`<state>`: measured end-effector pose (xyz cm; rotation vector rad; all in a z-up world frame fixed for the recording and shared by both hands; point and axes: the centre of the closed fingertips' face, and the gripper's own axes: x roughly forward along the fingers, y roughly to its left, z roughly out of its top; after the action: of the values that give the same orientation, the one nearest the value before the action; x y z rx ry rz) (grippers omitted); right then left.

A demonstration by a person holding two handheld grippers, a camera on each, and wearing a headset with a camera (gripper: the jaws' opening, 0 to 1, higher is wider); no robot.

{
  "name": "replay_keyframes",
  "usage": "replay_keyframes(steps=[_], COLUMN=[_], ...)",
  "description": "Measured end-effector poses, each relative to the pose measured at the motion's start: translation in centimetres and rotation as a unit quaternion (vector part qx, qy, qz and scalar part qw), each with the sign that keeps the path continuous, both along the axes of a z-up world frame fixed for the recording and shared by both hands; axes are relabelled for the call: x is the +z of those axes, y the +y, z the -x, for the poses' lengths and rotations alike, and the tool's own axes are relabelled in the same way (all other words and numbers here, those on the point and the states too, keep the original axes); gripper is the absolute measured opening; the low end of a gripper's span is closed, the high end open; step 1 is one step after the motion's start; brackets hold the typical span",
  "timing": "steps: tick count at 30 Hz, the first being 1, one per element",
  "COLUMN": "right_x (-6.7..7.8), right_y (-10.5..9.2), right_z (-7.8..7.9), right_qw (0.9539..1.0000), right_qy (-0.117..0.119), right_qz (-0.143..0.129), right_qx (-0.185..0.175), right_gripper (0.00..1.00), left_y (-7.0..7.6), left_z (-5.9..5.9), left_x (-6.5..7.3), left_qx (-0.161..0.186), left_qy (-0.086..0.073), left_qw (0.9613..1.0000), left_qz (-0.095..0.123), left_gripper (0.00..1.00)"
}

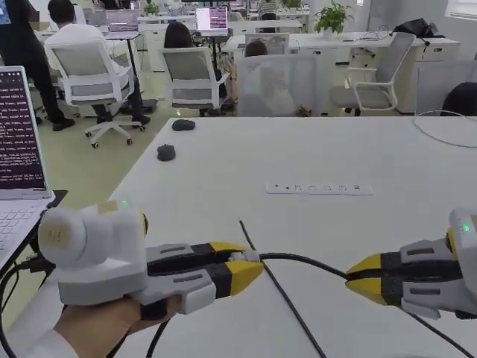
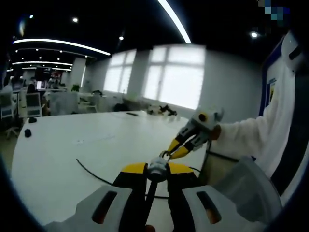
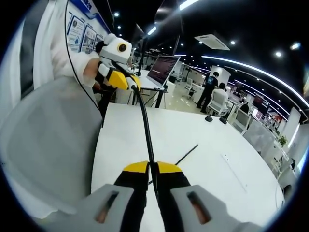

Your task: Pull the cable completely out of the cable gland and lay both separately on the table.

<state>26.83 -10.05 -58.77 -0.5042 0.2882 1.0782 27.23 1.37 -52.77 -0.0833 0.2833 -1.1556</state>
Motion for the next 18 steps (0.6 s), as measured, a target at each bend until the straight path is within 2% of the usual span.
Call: replay_keyframes(steps=[6, 11, 18], right_x=[-0.49, -0.71, -0.28], right_y=[-0.17, -0.14, -0.09], right_z=[0.13, 0.11, -0.34], right_qw=[1.0, 0.9999, 0.9998], right_qy=[0.008, 0.008, 0.01], right_qz=[0.0, 0.01, 0.002], right_qx=[-0.006, -0.008, -0.018], right_gripper=[0.04, 0.04, 0.05], left_y=[-0.02, -0.19, -0.22], left_z=[0.1, 0.15, -0.03], left_x=[-0.19, 0.05, 0.24], left_qx=[-0.001, 0.0, 0.004], left_qy=[-0.003, -0.004, -0.006], left_qw=[1.0, 1.0, 1.0], left_qz=[-0.005, 0.0, 0.004], left_gripper=[0.16, 0.16, 0.16])
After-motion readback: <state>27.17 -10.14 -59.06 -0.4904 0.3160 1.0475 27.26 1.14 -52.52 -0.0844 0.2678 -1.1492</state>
